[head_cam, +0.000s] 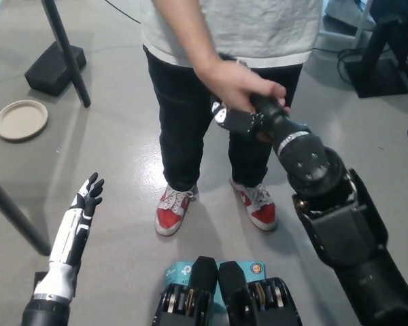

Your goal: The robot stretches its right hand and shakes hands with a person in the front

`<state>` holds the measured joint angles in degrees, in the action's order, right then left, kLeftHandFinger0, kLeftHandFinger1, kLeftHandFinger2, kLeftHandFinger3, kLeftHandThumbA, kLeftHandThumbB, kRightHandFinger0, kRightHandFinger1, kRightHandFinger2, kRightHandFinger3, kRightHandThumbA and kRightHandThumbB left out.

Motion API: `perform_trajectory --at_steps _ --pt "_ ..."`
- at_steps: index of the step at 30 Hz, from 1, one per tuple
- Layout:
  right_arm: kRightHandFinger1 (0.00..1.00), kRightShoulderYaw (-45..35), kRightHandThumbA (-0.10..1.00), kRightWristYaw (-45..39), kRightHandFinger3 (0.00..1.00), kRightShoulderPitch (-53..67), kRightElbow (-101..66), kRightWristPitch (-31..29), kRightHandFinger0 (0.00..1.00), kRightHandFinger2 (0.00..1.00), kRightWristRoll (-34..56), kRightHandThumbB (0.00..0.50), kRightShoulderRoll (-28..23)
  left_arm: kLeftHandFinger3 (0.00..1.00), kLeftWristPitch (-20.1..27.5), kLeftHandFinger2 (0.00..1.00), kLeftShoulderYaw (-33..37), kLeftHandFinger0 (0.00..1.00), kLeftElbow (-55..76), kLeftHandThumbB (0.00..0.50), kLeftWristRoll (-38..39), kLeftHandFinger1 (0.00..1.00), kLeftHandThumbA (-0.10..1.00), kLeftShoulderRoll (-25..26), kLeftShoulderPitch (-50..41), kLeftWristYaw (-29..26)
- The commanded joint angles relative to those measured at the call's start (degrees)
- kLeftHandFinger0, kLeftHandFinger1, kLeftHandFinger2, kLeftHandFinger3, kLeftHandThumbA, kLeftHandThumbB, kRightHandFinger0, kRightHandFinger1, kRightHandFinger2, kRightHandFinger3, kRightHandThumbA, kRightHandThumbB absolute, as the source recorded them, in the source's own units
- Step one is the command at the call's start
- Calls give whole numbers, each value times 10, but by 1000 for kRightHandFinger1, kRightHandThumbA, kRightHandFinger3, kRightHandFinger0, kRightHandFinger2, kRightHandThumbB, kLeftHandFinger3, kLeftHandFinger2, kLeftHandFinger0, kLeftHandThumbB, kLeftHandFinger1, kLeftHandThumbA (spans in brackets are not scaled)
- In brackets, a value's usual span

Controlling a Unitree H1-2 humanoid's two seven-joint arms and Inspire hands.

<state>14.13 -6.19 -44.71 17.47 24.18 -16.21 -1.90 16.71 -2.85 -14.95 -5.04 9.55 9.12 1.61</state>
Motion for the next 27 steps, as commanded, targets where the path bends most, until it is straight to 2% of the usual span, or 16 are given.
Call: perform_trajectory --at_steps 1,6,8,12,13,15,19,20,21,24,27 --pt "1000 -18 318 64 1000 -150 271 -114 1000 1000 1 222 18 1000 11 1000 -1 1000 17 128 2 1000 1000 11 21 -1" --pt "1000 -20 320 73 1000 -161 307 -134 1000 1000 5 221 20 1000 9 1000 -1 1000 19 119 1 1000 1000 12 22 1" --pt "1000 -23 332 64 1000 -128 222 -127 1000 1000 6 239 16 1000 14 1000 -1 1000 18 111 7 1000 1000 13 23 4" --pt "1000 -25 331 61 1000 -115 179 -122 1000 1000 1 236 17 1000 12 1000 -1 1000 18 120 2 1000 1000 14 24 1" --pt "1000 -16 345 30 1000 -68 -27 -68 1000 1000 -10 231 13 1000 13 1000 -2 1000 18 130 9 1000 1000 15 26 5" --pt "1000 -12 347 18 1000 -47 -126 -73 1000 1000 -11 235 10 1000 15 1000 -1 1000 18 121 5 1000 1000 15 26 2" --pt "1000 -12 347 15 1000 -45 -133 -68 1000 1000 -12 234 10 1000 15 1000 -1 1000 18 121 5 1000 1000 15 26 2" --pt "1000 2 464 -26 1000 -15 -398 11 1000 1000 -31 273 9 1000 17 1000 -2 1000 16 100 7 1000 1000 13 24 2" --pt "1000 4 499 -48 1000 -8 -495 27 1000 1000 -49 270 10 1000 19 1000 -2 1000 16 99 7 1000 1000 13 22 3" --pt "1000 2 508 -56 1000 -6 -510 27 1000 1000 -56 270 12 1000 18 1000 -2 1000 16 102 8 1000 1000 13 21 3" --pt "1000 6 446 -63 1000 11 -671 27 1000 1000 -56 255 30 1000 13 1000 0 1000 19 126 3 1000 1000 15 18 3"
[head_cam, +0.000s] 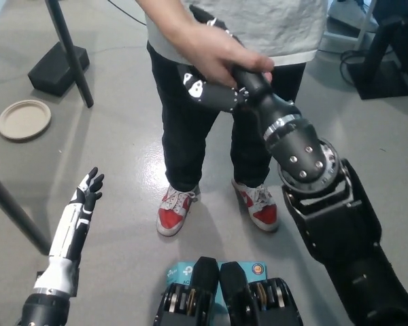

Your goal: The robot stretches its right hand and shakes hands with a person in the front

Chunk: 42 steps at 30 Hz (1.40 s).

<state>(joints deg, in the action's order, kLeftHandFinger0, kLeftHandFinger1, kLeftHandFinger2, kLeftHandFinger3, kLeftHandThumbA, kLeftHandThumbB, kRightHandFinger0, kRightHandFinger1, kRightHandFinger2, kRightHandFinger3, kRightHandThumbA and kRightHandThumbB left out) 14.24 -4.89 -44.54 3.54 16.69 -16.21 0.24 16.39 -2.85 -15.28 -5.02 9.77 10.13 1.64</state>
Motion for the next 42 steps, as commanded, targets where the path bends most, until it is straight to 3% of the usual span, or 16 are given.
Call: perform_trajectory --at_steps 1,9,13,16,18,21,24,28,29,36,37,38,41,42 --pt "1000 6 442 -76 1000 10 -549 102 1000 1000 -52 254 9 1000 15 1000 0 1000 22 126 3 1000 1000 13 7 3" --pt "1000 5 395 -70 1000 17 -538 102 1000 1000 -46 244 6 1000 20 1000 0 1000 17 126 6 1000 1000 11 6 3" --pt "1000 -17 432 -75 1000 7 -352 102 1000 1000 -55 246 -6 1000 21 1000 2 1000 16 122 2 1000 1000 9 7 2" --pt "1000 -23 430 -84 1000 8 -343 102 1000 1000 -62 246 -1 1000 21 1000 2 1000 16 118 3 1000 1000 9 7 2" --pt "1000 -25 339 -35 1000 -23 -129 71 1000 1000 -35 244 -14 1000 20 1000 2 1000 15 116 1 1000 1000 9 11 1" --pt "1000 -28 329 -25 1000 -30 -80 49 1000 1000 -32 244 -13 1000 19 1000 2 1000 16 115 1 1000 1000 10 11 1" --pt "1000 -37 325 3 1000 -74 129 31 1000 1000 -29 214 -12 1000 18 1000 3 1000 19 117 2 1000 1000 11 10 3" --pt "1000 -42 304 13 1000 -86 182 7 1000 1000 -24 220 -11 1000 22 1000 3 1000 18 113 4 1000 1000 10 11 4" --pt "1000 -40 338 16 1000 -95 222 0 1000 1000 -24 240 -11 1000 15 1000 3 1000 20 131 0 1000 1000 10 10 1" --pt "1000 -38 378 24 1000 -110 281 -24 1000 1000 -25 236 -10 1000 15 1000 3 1000 23 102 1 1000 1000 12 11 3" --pt "1000 -24 603 -1 1000 -100 256 -31 1000 1000 -28 346 -20 1000 11 1000 3 1000 25 101 2 1000 1000 11 11 3" --pt "1000 -18 722 -12 1000 -96 246 -34 1000 1000 -28 392 -24 1000 10 1000 3 1000 26 98 2 1000 1000 11 11 3" --pt "1000 -17 723 -11 1000 -96 247 -36 1000 1000 -27 395 -24 1000 9 1000 3 1000 27 98 2 1000 1000 11 11 3" --pt "1000 4 1000 -38 1000 -69 177 -56 1000 1000 -33 472 -43 1000 14 1000 5 1000 24 92 -3 1000 1000 12 10 3"
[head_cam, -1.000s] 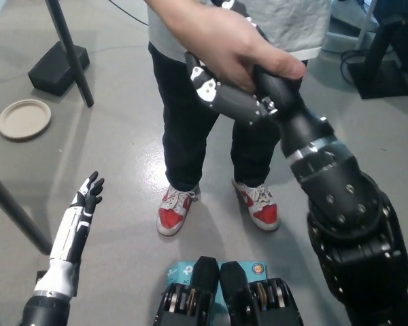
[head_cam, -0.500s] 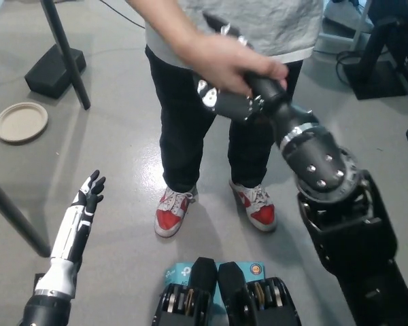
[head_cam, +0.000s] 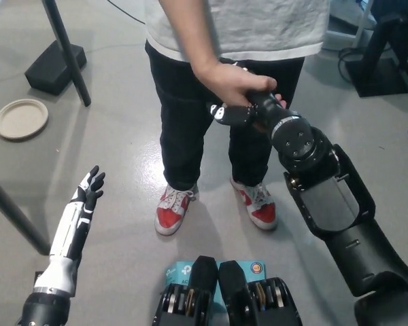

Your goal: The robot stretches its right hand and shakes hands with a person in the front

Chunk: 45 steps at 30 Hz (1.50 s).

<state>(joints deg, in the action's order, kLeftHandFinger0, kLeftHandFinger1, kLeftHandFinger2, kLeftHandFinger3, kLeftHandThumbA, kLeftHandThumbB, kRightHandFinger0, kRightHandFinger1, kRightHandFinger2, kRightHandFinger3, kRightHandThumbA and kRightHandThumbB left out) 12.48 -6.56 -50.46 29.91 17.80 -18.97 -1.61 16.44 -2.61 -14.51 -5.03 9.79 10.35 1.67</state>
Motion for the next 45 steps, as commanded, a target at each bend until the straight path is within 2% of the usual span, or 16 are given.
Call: perform_trajectory --at_steps 1,4,10,12,17,19,21,24,27,28,30,32,35,36,41,45 --pt "1000 25 1000 -26 1000 2 -113 -76 1000 1000 -3 495 -29 1000 13 1000 3 1000 16 100 -6 1000 1000 12 6 1" --pt "1000 28 1000 -27 1000 8 -131 -75 1000 1000 3 500 -33 1000 12 1000 3 1000 16 100 -9 1000 1000 12 6 -1" --pt "1000 -10 1000 -63 1000 51 -235 -51 1000 1000 81 500 -30 1000 8 1000 1 1000 19 110 2 1000 1000 8 -8 3" --pt "1000 -35 1000 -59 1000 74 -248 -71 1000 1000 107 463 -37 1000 5 1000 1 1000 23 112 2 1000 1000 9 -22 3" --pt "1000 -57 1000 -66 1000 113 -301 -61 1000 1000 125 459 -50 1000 7 1000 3 1000 27 103 -4 1000 1000 4 -40 -1" --pt "1000 -73 1000 -67 1000 129 -333 -67 1000 1000 142 425 -54 1000 9 1000 3 1000 28 97 -6 1000 1000 5 -41 -3" --pt "1000 -79 1000 -68 1000 147 -373 -49 1000 1000 141 444 -65 1000 8 1000 4 1000 29 107 -2 1000 1000 1 -46 -2" --pt "1000 -91 1000 -68 1000 179 -404 -76 1000 1000 161 439 -69 1000 10 1000 7 1000 32 112 -12 1000 1000 1 -51 -6" --pt "1000 -105 1000 -60 1000 226 -416 -133 1000 1000 176 374 -74 1000 5 1000 7 1000 36 116 -4 1000 1000 1 -55 0" --pt "1000 -110 1000 -57 1000 241 -414 -141 1000 1000 181 372 -75 1000 8 1000 7 1000 35 115 -2 1000 1000 1 -54 0" --pt "1000 -121 1000 -42 1000 271 -414 -140 1000 1000 178 403 -69 1000 12 1000 10 1000 31 122 0 1000 1000 0 -59 2" --pt "1000 -140 1000 -47 1000 305 -381 -162 1000 1000 211 386 -64 1000 18 1000 10 1000 28 120 1 1000 1000 -3 -61 0" --pt "1000 -158 1000 -43 1000 338 -338 -187 1000 1000 225 391 -56 1000 21 1000 11 1000 29 124 2 1000 1000 -5 -65 -2" --pt "1000 -164 1000 -42 1000 351 -320 -203 1000 1000 233 349 -50 1000 23 1000 12 1000 29 111 6 1000 1000 -5 -69 0" --pt "1000 -181 1000 -49 1000 383 -224 -272 1000 1000 254 244 -33 1000 28 1000 13 1000 20 120 8 1000 1000 -9 -63 -3" --pt "1000 -184 1000 -60 1000 383 -160 -302 1000 1000 268 227 -26 1000 20 1000 12 1000 31 78 19 1000 1000 -10 -66 4"
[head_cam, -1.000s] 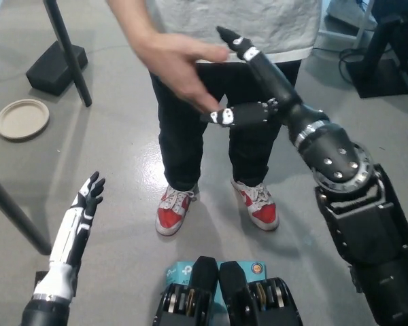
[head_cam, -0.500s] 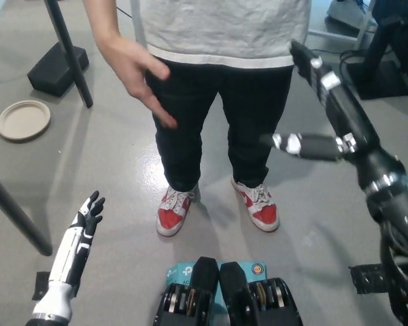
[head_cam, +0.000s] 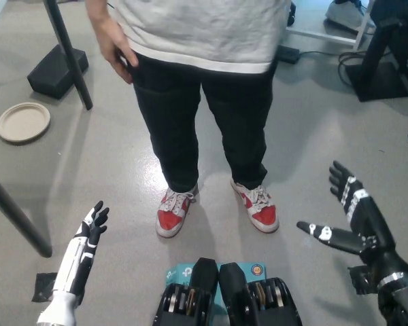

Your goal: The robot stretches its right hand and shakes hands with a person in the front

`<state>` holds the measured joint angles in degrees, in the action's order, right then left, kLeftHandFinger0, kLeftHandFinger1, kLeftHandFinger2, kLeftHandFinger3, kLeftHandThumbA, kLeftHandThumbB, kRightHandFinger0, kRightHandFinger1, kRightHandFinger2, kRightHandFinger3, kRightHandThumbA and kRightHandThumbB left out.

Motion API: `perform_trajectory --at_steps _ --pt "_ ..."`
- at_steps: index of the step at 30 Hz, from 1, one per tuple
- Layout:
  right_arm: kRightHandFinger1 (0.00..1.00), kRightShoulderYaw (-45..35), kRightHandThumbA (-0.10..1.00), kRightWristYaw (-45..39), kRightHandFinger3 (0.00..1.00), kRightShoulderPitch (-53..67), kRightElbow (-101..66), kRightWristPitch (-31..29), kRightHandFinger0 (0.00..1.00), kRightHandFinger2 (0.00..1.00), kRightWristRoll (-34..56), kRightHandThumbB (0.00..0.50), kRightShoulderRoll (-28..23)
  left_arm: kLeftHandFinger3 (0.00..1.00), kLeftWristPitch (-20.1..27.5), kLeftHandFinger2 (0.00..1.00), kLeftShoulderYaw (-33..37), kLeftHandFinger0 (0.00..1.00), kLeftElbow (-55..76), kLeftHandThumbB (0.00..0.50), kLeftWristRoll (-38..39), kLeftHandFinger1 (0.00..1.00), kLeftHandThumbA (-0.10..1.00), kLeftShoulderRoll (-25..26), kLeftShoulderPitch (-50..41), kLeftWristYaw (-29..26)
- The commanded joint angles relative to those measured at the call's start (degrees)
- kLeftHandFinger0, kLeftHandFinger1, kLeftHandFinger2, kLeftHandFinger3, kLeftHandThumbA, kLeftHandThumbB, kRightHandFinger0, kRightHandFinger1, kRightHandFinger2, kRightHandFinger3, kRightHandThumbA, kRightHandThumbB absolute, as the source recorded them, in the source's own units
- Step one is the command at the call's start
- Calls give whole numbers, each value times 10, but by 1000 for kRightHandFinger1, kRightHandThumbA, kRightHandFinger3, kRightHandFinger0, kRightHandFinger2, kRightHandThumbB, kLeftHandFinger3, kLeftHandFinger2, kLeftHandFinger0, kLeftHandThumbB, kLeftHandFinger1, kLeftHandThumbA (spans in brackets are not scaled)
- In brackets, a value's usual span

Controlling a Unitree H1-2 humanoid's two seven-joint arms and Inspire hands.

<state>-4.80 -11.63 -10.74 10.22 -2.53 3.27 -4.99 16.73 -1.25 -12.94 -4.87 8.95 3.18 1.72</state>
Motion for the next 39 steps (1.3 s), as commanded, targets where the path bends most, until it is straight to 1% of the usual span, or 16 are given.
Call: perform_trajectory --at_steps 1,5,9,12,14,15,16,18,20,21,22,23,29,35,36,39 --pt "1000 -11 1000 -10 1000 -15 49 -101 1000 1000 47 227 9 1000 19 1000 -2 1000 14 84 19 1000 1000 -2 7 3" --pt "1000 -9 1000 2 1000 -24 80 -109 1000 1000 35 230 13 1000 27 1000 -4 1000 10 108 20 1000 1000 1 15 5" --pt "1000 -7 1000 0 1000 -32 96 -117 1000 1000 36 235 10 1000 19 1000 -4 1000 7 83 18 1000 1000 3 24 4" --pt "1000 -6 1000 3 1000 -25 99 -128 1000 1000 32 223 8 1000 26 1000 1 1000 1 86 11 1000 1000 2 24 3" --pt "1000 5 1000 -4 1000 -26 103 -137 1000 1000 25 187 6 1000 25 1000 -4 1000 1 121 11 1000 1000 4 22 -1" --pt "1000 6 1000 -5 1000 -32 107 -139 1000 1000 26 186 7 1000 27 1000 -6 1000 1 111 14 1000 1000 7 26 0" --pt "1000 9 1000 -7 1000 -31 105 -133 1000 1000 25 217 6 1000 32 1000 -7 1000 -3 95 15 1000 1000 6 28 -1" --pt "1000 15 1000 -2 1000 -29 105 -136 1000 1000 12 239 1 1000 21 1000 -8 1000 5 62 17 1000 1000 2 28 -2" --pt "1000 17 1000 -3 1000 -28 103 -135 1000 1000 17 227 1 1000 24 1000 -7 1000 4 64 15 1000 1000 1 30 -4" --pt "1000 17 1000 -7 1000 -14 92 -132 1000 1000 22 201 -2 1000 28 1000 -3 1000 6 80 14 1000 1000 -5 23 -4" --pt "1000 19 1000 -4 1000 -9 89 -131 1000 1000 16 223 -4 1000 19 1000 0 1000 12 111 11 1000 1000 -9 21 -4" --pt "1000 20 1000 -3 1000 -9 88 -130 1000 1000 14 225 -5 1000 18 1000 0 1000 14 111 10 1000 1000 -9 22 -5" --pt "1000 22 1000 4 1000 -17 94 -117 1000 1000 16 284 -4 1000 24 1000 -1 1000 4 78 8 1000 1000 -8 39 -6" --pt "1000 21 1000 7 1000 -10 89 -111 1000 1000 16 294 -1 1000 29 1000 -2 1000 -7 92 11 1000 1000 -5 35 -3" --pt "1000 21 1000 5 1000 -10 90 -114 1000 1000 19 274 0 1000 28 1000 -3 1000 -5 84 11 1000 1000 -4 35 -2" --pt "1000 21 1000 3 1000 -11 91 -118 1000 1000 22 267 1 1000 26 1000 -3 1000 -3 83 13 1000 1000 -3 36 -1"
